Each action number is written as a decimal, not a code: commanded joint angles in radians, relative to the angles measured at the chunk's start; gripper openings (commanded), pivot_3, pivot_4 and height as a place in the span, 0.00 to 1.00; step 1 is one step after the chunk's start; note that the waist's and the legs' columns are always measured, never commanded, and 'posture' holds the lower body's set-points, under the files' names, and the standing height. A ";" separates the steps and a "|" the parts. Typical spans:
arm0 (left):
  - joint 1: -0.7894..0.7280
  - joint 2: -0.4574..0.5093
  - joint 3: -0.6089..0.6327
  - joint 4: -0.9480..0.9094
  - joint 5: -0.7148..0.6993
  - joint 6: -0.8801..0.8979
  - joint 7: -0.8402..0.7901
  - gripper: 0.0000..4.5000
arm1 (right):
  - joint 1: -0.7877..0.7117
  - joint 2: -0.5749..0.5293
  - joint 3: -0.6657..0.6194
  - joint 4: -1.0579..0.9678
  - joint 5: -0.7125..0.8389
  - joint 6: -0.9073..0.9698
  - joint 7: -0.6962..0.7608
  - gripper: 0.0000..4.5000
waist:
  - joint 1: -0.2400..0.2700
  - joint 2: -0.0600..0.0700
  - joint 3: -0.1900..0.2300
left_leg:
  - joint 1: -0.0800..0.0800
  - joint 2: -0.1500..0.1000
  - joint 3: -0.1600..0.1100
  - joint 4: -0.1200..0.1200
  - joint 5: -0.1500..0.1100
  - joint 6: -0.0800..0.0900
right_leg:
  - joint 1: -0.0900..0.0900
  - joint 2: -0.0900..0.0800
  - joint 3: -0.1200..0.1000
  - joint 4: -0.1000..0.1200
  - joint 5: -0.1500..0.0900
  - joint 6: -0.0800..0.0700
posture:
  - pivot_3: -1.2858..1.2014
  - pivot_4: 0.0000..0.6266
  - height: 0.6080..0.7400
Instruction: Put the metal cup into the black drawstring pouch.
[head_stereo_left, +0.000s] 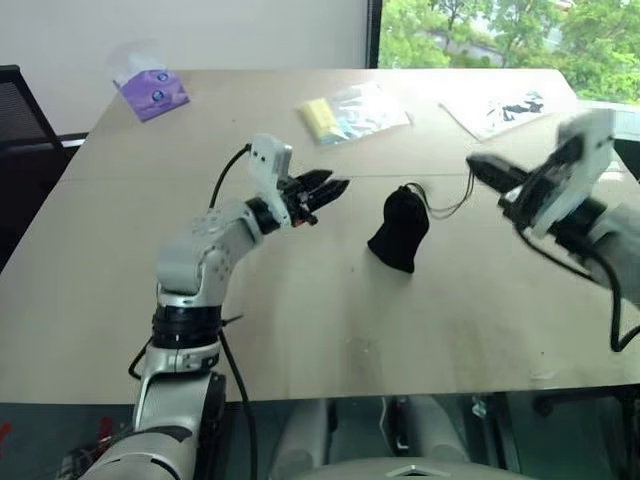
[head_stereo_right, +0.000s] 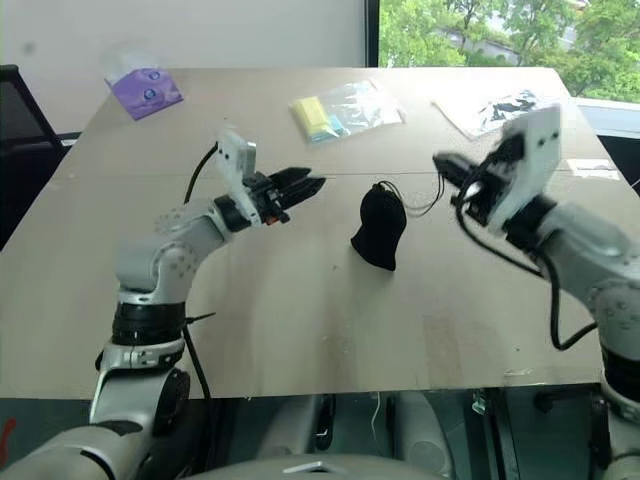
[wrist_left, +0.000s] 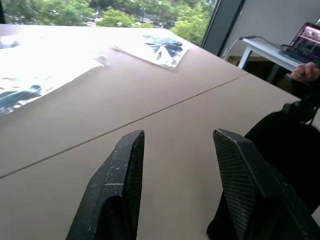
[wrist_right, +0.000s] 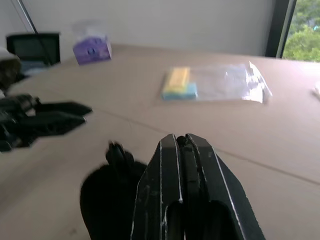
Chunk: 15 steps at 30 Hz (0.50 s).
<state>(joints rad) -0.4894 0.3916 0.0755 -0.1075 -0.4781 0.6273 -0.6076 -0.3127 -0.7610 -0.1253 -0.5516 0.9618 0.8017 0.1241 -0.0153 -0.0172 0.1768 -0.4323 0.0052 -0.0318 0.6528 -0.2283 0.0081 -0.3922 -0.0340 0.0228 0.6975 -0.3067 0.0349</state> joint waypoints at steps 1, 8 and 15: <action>0.061 0.012 -0.007 -0.092 0.045 -0.067 0.023 0.49 | 0.066 -0.008 0.035 -0.020 -0.169 -0.080 0.039 0.00 | 0.003 0.000 0.000 | 0.000 0.000 0.000 0.000 0.001 -0.001 | 0.000 0.000 0.000 0.000 0.000 0.000 | 0.52 0.24 1.00; 0.201 0.005 0.042 -0.226 -0.022 -0.031 0.046 0.97 | 0.332 0.019 0.001 -0.026 -0.366 -0.250 0.160 0.49 | 0.008 0.000 0.000 | 0.003 0.000 -0.003 0.001 0.000 0.001 | 0.005 0.000 -0.003 -0.001 0.000 0.000 | 0.52 0.24 1.00; 0.363 0.074 0.116 -0.335 -0.088 -0.038 -0.008 1.00 | 0.629 0.058 -0.213 -0.179 -0.364 -0.351 0.279 0.99 | 0.002 0.000 -0.001 | 0.007 0.000 -0.003 0.001 -0.001 0.001 | 0.008 0.000 -0.002 -0.001 0.000 0.000 | 0.52 0.24 1.00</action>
<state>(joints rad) -0.1397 0.4508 0.1544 -0.3866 -0.5392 0.6025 -0.6001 0.2995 -0.7101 -0.2769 -0.6588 0.5710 0.4869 0.3739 -0.0134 -0.0169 0.1762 -0.4220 0.0057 -0.0344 0.6529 -0.2292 0.0091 -0.3807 -0.0339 0.0209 0.6962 -0.3069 0.0349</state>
